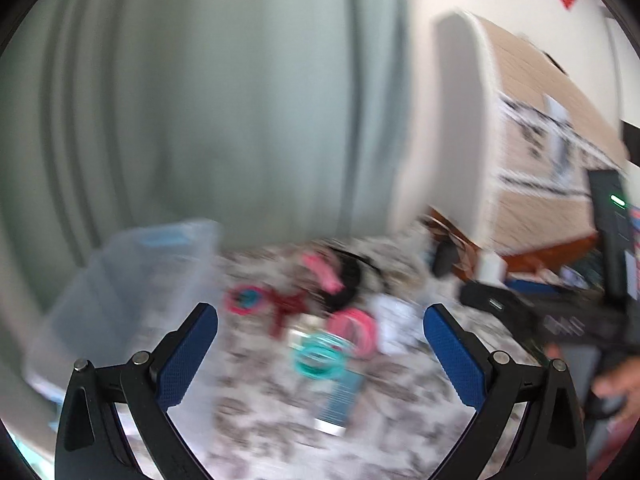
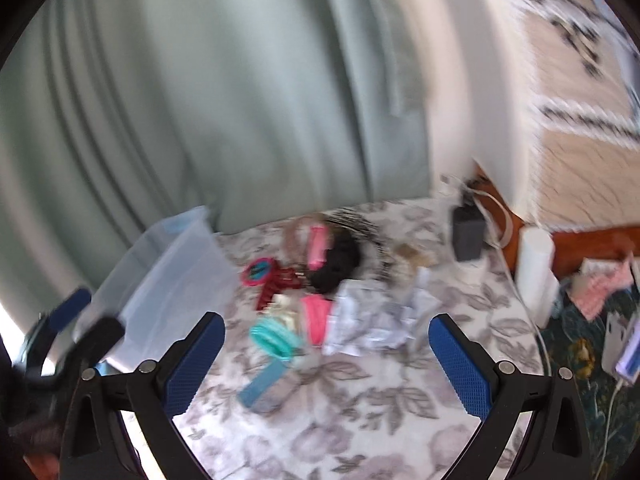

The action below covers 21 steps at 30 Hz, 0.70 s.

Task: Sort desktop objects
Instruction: 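Move the right tool to the crumpled paper and the left tool to the teal box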

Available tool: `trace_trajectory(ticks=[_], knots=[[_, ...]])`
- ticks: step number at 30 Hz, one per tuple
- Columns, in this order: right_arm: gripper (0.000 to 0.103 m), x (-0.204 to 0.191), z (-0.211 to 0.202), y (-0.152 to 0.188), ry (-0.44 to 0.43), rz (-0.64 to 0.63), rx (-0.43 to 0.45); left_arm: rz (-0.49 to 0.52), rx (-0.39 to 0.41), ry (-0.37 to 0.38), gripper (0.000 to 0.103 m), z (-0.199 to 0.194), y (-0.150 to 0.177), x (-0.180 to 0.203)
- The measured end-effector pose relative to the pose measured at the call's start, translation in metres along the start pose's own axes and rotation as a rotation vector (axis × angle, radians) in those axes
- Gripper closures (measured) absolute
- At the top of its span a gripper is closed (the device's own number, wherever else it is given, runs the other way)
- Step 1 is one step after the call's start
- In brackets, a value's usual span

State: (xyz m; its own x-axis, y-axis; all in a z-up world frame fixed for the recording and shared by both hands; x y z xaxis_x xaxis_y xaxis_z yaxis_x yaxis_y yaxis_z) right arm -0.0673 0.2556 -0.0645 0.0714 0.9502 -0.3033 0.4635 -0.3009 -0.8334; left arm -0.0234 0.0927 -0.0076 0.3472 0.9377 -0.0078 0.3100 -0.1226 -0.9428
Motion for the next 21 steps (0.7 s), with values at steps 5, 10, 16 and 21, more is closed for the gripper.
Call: trace_trajectory(ticks=[5,10,16,21], knots=[[0.004,0.034,0.013,0.01,0.032,0.054,-0.044,0.028,-0.151,0.071,0.0,0.039,0.041,0.031],[0.008,0.055,0.041,0.028,0.054,0.065,-0.11,0.036,-0.288,-0.011,0.001,0.077,0.088,0.019],[0.012,0.063,0.079,0.046,0.026,0.13,-0.19,0.023,-0.377,-0.069,0.001,0.099,0.121,0.001],[0.012,0.06,0.11,0.05,-0.011,0.171,-0.202,0.014,-0.398,-0.064,0.001,0.107,0.126,-0.003]])
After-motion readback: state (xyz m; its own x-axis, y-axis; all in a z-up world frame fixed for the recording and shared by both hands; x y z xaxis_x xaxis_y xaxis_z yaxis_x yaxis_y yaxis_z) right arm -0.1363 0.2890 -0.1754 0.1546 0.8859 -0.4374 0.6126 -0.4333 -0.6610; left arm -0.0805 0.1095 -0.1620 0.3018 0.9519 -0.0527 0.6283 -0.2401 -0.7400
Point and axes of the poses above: each gripper's, at about its wrist camera, not at the fingertips, and z roughly the way its jaws point, x to its right, y to its underside, the point moved 5 cm from there along z, roughly the way its jaws point, and after that the axes turned 11 degrees about x, right-handed, at the moved point
